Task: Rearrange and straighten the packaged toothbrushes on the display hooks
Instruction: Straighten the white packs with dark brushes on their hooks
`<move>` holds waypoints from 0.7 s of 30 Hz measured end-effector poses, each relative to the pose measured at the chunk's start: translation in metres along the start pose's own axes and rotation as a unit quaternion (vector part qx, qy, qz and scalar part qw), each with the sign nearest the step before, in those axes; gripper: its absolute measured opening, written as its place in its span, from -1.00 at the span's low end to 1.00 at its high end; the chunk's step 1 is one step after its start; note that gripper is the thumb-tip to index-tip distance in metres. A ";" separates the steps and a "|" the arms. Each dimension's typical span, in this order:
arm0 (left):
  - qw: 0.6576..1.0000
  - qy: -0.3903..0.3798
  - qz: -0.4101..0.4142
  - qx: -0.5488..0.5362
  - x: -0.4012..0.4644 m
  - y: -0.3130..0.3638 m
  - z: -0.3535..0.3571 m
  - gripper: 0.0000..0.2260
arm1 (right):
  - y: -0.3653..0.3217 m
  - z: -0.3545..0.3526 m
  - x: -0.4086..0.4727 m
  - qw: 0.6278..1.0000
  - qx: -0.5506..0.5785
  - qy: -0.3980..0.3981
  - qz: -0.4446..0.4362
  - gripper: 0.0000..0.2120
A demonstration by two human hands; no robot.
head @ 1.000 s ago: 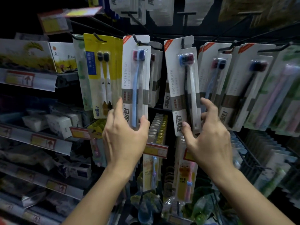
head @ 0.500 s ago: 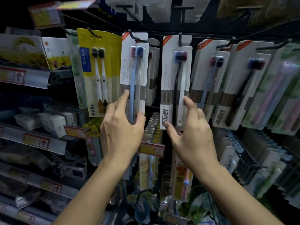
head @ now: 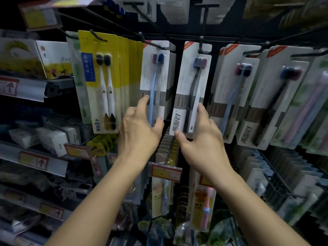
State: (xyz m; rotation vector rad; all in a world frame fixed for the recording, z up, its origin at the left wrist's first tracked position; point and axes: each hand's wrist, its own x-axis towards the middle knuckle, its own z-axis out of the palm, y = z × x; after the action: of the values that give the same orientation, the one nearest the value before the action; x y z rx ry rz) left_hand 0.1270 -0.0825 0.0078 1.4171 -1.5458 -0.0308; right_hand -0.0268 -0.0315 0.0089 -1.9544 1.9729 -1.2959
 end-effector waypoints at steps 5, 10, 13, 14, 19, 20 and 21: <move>1.000 0.010 0.002 0.028 0.020 -0.004 0.012 -0.38 | -0.004 0.004 0.015 0.999 0.007 -0.007 0.039 -0.10; 0.999 0.013 0.011 0.043 0.028 -0.007 0.024 -0.39 | -0.006 0.005 0.023 0.997 0.004 -0.018 0.074 -0.10; 0.999 0.019 0.015 0.042 0.029 -0.007 0.030 -0.39 | -0.006 0.005 0.025 0.996 0.000 -0.020 0.089 -0.10; 0.999 0.021 0.018 0.043 0.029 -0.007 0.032 -0.40 | -0.006 0.005 0.025 0.996 -0.003 -0.020 0.092 -0.10; 0.996 0.025 0.025 0.076 0.026 -0.008 0.034 -0.37 | -0.002 0.007 0.021 0.992 -0.033 -0.037 0.114 -0.11; 0.996 0.025 0.026 0.080 0.024 -0.007 0.033 -0.38 | -0.002 0.006 0.020 0.991 -0.040 -0.044 0.119 -0.12; 0.996 0.027 0.025 0.082 0.022 -0.006 0.032 -0.40 | -0.002 0.006 0.019 0.990 -0.046 -0.048 0.122 -0.12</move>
State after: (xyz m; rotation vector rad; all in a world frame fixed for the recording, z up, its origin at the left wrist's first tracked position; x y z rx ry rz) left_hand 0.1143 -0.1198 0.0017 1.4925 -1.5677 0.1673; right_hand -0.0255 -0.0500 0.0156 -1.7077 2.1756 -1.0509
